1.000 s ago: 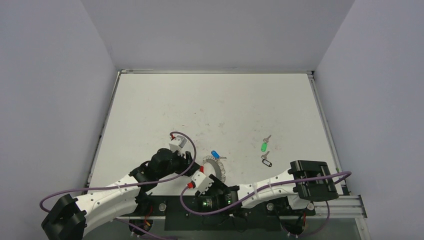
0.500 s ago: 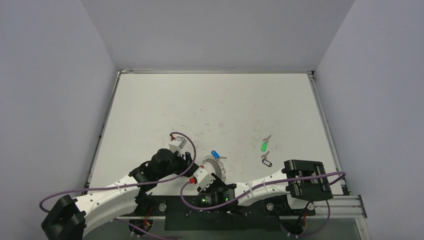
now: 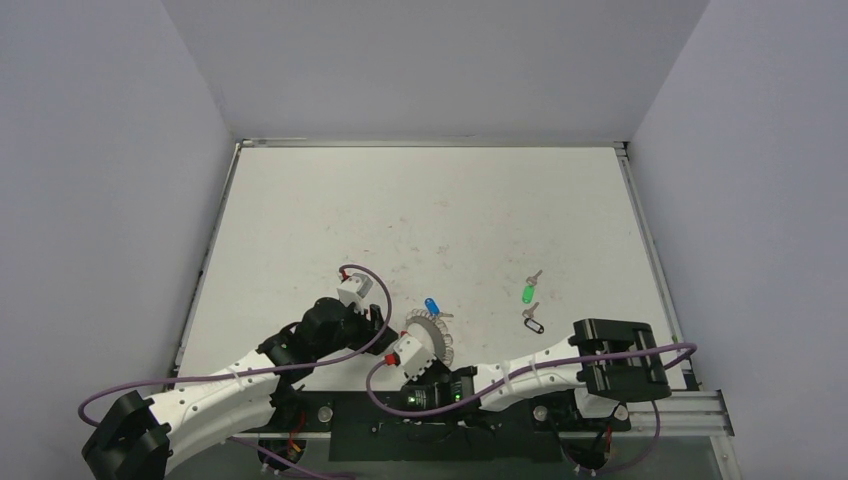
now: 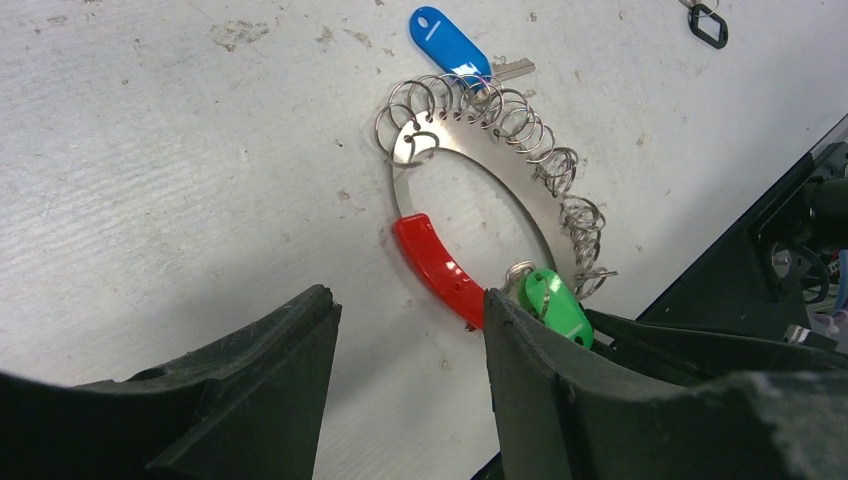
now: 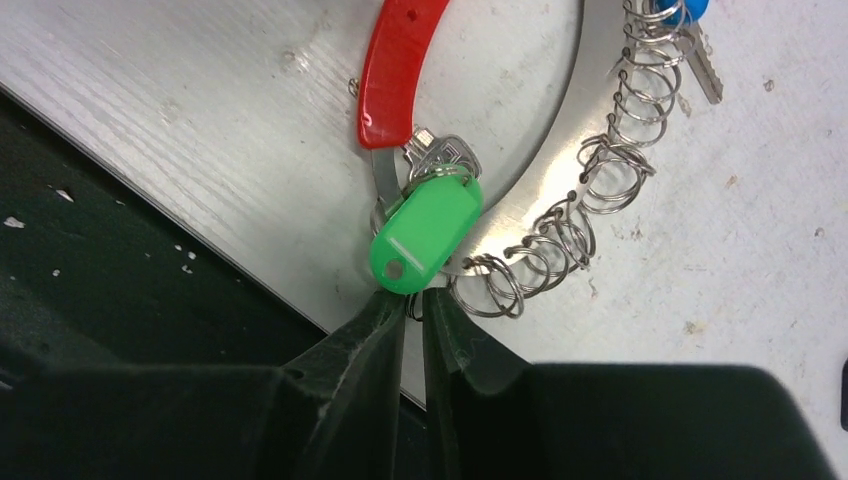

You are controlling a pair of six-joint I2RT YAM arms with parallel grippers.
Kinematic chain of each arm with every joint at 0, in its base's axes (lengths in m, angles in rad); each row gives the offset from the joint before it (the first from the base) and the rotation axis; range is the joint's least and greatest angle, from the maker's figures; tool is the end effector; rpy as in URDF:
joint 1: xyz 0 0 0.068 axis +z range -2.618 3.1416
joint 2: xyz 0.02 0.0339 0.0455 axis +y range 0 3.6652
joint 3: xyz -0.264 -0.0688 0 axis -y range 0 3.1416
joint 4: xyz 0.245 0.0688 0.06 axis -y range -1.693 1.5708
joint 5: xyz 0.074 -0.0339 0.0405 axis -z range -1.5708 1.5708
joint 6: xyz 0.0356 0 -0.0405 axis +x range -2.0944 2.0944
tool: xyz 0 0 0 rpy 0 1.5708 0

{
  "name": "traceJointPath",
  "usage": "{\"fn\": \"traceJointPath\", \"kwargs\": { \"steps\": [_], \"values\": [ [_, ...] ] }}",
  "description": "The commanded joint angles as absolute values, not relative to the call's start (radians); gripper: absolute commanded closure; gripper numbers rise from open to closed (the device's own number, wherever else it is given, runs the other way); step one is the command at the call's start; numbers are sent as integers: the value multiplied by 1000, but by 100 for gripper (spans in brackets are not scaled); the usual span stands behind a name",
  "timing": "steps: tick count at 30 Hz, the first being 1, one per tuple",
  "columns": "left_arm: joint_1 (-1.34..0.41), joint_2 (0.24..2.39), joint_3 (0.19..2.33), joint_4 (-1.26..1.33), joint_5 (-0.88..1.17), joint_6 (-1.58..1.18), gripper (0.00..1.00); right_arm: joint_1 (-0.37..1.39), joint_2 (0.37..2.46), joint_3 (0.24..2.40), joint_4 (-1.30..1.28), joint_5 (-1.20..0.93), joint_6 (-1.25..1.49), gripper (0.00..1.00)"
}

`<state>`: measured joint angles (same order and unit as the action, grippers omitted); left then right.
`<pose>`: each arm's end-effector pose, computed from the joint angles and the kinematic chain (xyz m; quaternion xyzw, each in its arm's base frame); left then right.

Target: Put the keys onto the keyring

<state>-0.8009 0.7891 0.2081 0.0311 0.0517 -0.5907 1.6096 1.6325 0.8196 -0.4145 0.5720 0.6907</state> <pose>0.1136 -0.1199 0.1593 0.1041 0.8661 -0.3304 0.3604 0.0083 0.2838 0.1424 -0.3760 0.8686 0.0361 0.3207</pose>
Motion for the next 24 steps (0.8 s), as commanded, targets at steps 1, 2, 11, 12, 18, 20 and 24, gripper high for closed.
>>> {"fn": "traceJointPath", "kwargs": {
  "steps": [1, 2, 11, 12, 18, 20, 24],
  "values": [
    [-793, 782, 236, 46, 32, -584, 47, 1602, 1567, 788, -464, 556, 699, 88],
    [-792, 785, 237, 46, 32, -585, 47, 1600, 1557, 785, -466, 557, 695, 91],
    [-793, 778, 239, 46, 50, -580, 48, 1552, 1433, 765, -461, 513, 591, 100],
    [-793, 775, 239, 47, 51, -580, 49, 1540, 1408, 754, -446, 489, 570, 100],
    [-794, 751, 241, 51, 74, -556, 50, 1411, 1247, 657, -291, 246, 486, 100],
    [-794, 741, 241, 57, 85, -536, 51, 1367, 1203, 638, -269, 145, 446, 100],
    [-794, 719, 244, 76, 115, -486, 51, 1309, 1144, 649, -276, -5, 317, 100]
  ]
}}
